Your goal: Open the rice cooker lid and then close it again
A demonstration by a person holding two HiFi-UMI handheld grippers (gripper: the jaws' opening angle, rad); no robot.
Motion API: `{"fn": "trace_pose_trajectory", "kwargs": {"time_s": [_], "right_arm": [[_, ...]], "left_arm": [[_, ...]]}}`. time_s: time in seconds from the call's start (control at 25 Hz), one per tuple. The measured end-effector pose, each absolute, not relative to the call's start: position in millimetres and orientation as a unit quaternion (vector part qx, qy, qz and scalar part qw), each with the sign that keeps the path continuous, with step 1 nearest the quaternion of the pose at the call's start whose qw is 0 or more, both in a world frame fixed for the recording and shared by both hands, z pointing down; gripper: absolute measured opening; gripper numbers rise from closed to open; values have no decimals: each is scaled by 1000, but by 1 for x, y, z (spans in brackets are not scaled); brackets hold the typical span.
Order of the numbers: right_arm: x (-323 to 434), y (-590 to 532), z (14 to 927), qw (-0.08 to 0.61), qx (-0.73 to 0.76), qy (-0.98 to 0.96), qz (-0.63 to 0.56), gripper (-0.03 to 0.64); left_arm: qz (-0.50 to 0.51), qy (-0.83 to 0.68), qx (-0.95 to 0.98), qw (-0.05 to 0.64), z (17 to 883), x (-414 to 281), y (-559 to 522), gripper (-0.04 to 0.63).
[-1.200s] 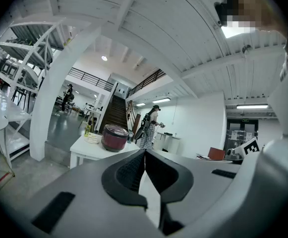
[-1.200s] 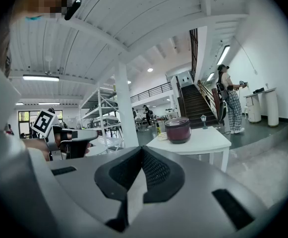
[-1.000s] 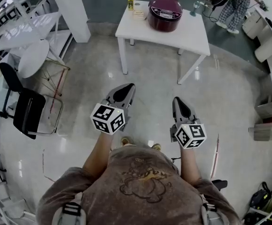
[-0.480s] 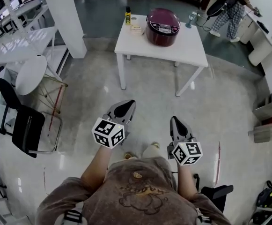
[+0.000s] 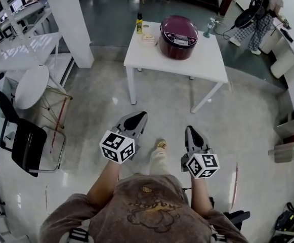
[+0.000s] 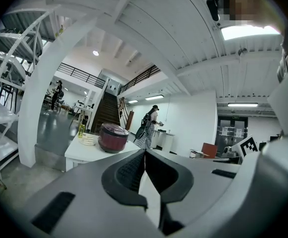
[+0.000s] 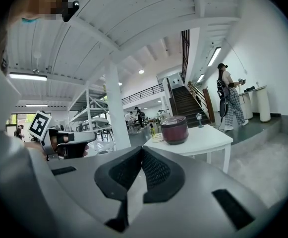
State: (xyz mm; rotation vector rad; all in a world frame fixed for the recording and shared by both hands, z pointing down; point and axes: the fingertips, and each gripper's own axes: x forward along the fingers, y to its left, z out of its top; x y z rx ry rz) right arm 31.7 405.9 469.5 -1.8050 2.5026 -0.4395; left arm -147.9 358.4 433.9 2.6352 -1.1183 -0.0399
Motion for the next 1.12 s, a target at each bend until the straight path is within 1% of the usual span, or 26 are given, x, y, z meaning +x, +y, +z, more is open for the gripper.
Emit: {"fn": "trace_pose_trajectory", "kwargs": {"time_s": [0.64, 1.12], "right_arm": [[72, 212, 454, 9, -555, 820, -141, 2], [111, 95, 462, -1, -516, 843, -152, 2]], "left_arm": [[-22, -404, 903, 141, 420, -106, 174, 23], [-26, -439, 886, 146, 421, -69, 61, 23]]}}
